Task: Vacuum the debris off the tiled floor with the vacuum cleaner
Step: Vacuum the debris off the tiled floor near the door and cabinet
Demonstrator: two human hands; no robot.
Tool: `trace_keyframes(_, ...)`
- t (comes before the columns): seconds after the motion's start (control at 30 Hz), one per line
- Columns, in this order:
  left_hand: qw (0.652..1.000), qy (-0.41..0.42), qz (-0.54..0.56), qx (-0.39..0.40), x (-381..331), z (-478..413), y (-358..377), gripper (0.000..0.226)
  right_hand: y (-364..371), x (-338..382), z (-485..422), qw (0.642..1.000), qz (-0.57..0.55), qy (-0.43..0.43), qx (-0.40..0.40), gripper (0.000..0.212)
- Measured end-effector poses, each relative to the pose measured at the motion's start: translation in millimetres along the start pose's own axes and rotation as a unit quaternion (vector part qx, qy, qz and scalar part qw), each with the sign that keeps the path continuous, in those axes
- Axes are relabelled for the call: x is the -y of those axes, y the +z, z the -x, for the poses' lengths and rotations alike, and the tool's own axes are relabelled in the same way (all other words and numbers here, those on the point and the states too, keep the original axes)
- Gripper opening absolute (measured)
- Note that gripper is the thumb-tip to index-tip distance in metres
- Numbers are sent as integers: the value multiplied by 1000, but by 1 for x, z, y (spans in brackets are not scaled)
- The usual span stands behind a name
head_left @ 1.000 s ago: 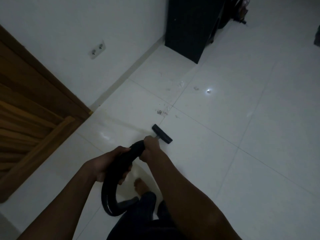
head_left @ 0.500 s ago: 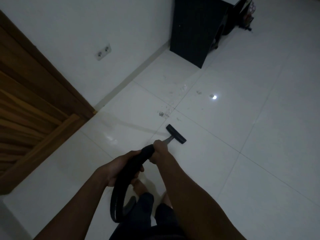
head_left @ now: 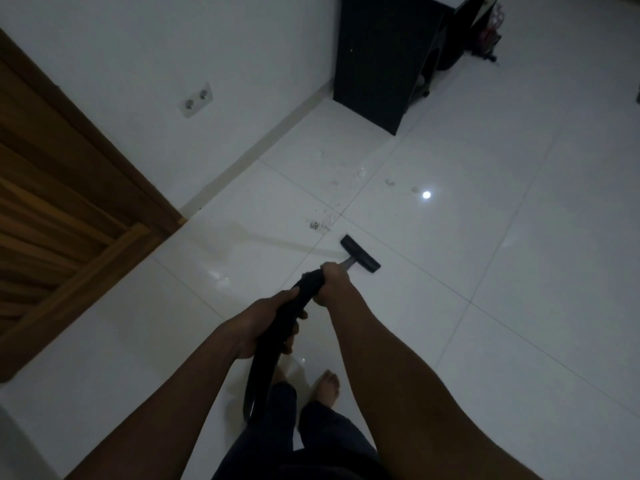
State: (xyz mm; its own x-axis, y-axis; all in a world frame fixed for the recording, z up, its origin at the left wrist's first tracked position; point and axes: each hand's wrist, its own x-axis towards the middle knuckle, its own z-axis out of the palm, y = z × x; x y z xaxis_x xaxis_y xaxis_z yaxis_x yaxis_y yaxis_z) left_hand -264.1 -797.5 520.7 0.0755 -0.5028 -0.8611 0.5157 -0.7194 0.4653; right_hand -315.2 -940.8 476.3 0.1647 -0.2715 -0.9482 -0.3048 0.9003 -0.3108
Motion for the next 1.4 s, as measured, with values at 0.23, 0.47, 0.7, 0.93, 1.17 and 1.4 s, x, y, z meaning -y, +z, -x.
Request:
trace_keyframes(0.23, 1000, 4, -8, 16, 2, -3, 30, 58, -23, 3, 11, 999, -35, -12, 29, 30)
trace_keyframes(0.47, 998, 45, -28, 16, 8, -9, 53, 68, -50, 29, 3, 998, -29, -41, 22, 34)
trace_keyframes(0.7, 997, 26, -77, -8, -10, -18, 65, 69, -59, 37, 5, 999, -14, -30, 15, 39)
trace_keyframes(0.93, 996, -2, -37, 85, -14, -30, 39, 65, -50, 48, -6, 999, 7, -31, 41, 39)
trace_keyframes(1.17, 996, 11, -64, 57, -50, -57, 36, 67, -35, 83, -20, 999, -3, -38, 14, 38)
trace_keyframes(1.4, 993, 17, -95, 64, -91, -90, 24, 69, -15, 125, -43, 1000, 7, -18, 3, 40)
